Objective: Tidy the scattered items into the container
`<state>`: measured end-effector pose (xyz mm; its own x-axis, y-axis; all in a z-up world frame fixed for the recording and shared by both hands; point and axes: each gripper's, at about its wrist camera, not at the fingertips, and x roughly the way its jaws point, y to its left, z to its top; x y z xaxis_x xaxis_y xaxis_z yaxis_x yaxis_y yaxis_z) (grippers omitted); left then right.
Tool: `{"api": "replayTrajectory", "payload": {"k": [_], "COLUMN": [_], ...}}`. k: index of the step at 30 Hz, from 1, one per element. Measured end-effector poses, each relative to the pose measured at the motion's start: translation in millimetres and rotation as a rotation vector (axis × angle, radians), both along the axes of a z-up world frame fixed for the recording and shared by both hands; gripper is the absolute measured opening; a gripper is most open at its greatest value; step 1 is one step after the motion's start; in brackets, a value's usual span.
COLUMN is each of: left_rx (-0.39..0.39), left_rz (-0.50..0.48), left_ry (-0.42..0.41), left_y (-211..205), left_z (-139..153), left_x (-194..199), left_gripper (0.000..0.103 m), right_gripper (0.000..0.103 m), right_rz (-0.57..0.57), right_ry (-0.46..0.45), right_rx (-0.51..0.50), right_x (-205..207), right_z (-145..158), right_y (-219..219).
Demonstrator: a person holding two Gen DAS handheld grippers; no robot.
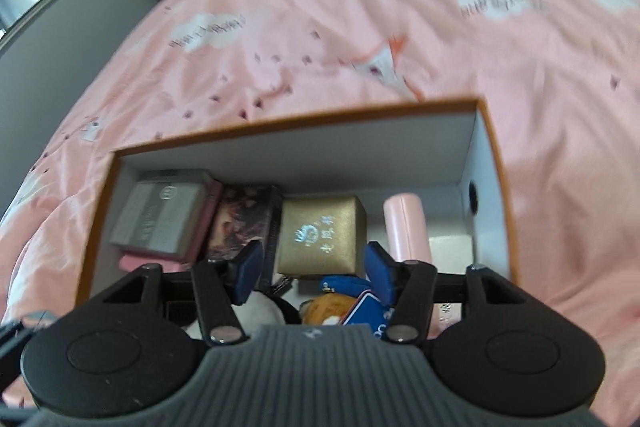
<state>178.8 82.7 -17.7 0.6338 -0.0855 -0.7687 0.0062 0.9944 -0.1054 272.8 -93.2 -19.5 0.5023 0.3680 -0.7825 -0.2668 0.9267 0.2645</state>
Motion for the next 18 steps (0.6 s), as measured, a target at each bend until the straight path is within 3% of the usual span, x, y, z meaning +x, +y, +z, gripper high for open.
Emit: {"api": "replayTrajectory", "payload": {"k": [5,7,10,14,18], "left_rx": [0.016,0.027,0.028,0.025,0.03], "left_rz": [0.028,0.049,0.096,0.16,0.157], "left_ry": [-0.064,-0.1,-0.154,-0.235,-0.267], "left_y": [-2.8,-4.6,-6.4,-9.7,-18.7], "left_z": [18.5,27.3,40.0,54.5,61.9], "left_x": [-12.1,-19.1,-31.2,-49.1,-63.6], "left_gripper": [0.075,0.075,0.075,0.084,0.087], "right_gripper": [0.068,0.076,0.078,0.08,0.09], "right_rz": [0.012,-0.004,-0.032,-0.074,-0.101], "right_ry": [-0.151,-0.211,-0.29,-0.374,-0.415], "right_rx": [-0.01,-0.007,-0.007,-0.012,-0.004], "right_x": [-32.6,-47.2,-69.5,-99.5,-125.0], "right_z": [37.8,50.9,66.9,80.7,82.5], "right_y": [-10.2,-17.6,-28.4,-40.5,-48.2]}}
